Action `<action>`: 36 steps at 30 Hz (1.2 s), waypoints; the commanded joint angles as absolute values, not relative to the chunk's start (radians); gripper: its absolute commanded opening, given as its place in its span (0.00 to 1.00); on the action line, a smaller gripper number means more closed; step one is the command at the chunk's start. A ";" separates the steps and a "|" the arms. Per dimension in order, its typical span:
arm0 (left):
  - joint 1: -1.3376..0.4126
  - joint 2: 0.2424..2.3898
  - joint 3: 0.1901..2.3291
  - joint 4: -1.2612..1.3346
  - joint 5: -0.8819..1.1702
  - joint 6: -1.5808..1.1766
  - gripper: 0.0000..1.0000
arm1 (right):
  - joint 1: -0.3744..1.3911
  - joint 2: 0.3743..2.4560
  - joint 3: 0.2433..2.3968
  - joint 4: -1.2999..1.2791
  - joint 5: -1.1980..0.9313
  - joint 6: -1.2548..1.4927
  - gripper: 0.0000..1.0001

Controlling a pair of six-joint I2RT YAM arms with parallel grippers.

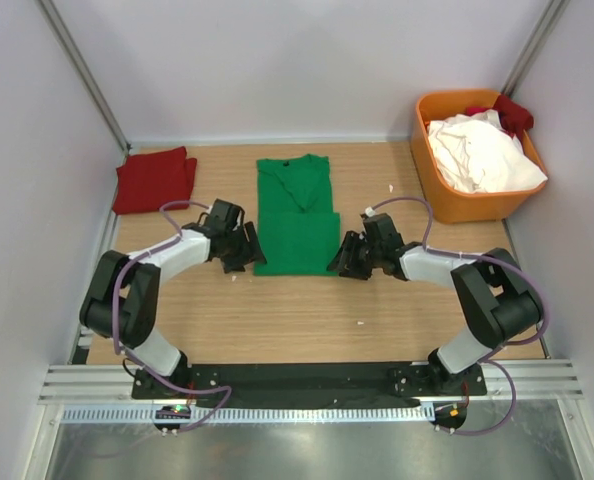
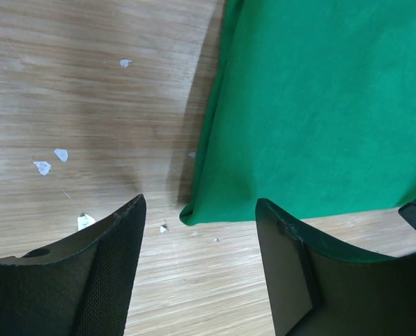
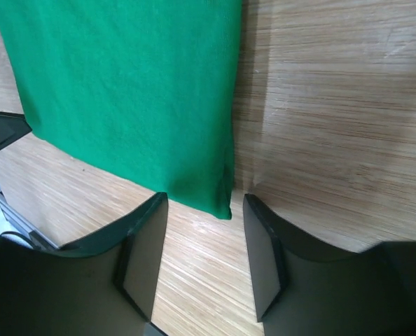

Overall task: Fold and stack the t-shirts
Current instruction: Fold the tshirt

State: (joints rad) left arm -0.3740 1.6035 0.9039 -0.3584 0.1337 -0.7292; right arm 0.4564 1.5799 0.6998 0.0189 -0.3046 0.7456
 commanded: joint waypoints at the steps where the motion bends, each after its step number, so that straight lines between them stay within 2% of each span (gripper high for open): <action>1: -0.388 1.585 0.884 -0.308 0.156 -0.755 0.65 | 0.463 1.592 0.683 0.044 -0.302 0.755 0.49; 6: -0.399 1.591 0.845 -0.285 0.143 -0.755 0.56 | 0.463 1.608 0.686 0.048 -0.302 0.747 0.38; 10: -0.400 1.612 0.812 -0.229 0.172 -0.773 0.32 | 0.463 1.623 0.686 0.064 -0.310 0.749 0.27; 11: -0.402 1.615 0.808 -0.219 0.178 -0.775 0.27 | 0.466 1.626 0.686 0.067 -0.311 0.749 0.20; 12: -0.403 1.623 0.807 -0.204 0.187 -0.776 0.12 | 0.468 1.628 0.686 0.072 -0.316 0.749 0.14; 14: -0.408 1.624 0.810 -0.206 0.192 -0.779 0.00 | 0.475 1.629 0.686 0.071 -0.319 0.747 0.02; 20: -0.462 1.528 0.785 -0.288 0.137 -0.793 0.00 | 0.503 1.530 0.641 0.006 -0.250 0.749 0.01; 25: -0.540 1.381 0.755 -0.405 0.055 -0.824 0.00 | 0.592 1.349 0.606 -0.129 -0.173 0.767 0.01; 31: -0.624 1.126 0.773 -0.662 -0.046 -0.885 0.00 | 0.764 1.101 0.624 -0.372 -0.005 0.863 0.01; 36: -0.627 0.967 0.885 -0.859 -0.135 -0.882 0.00 | 0.784 0.989 0.716 -0.498 0.122 0.855 0.01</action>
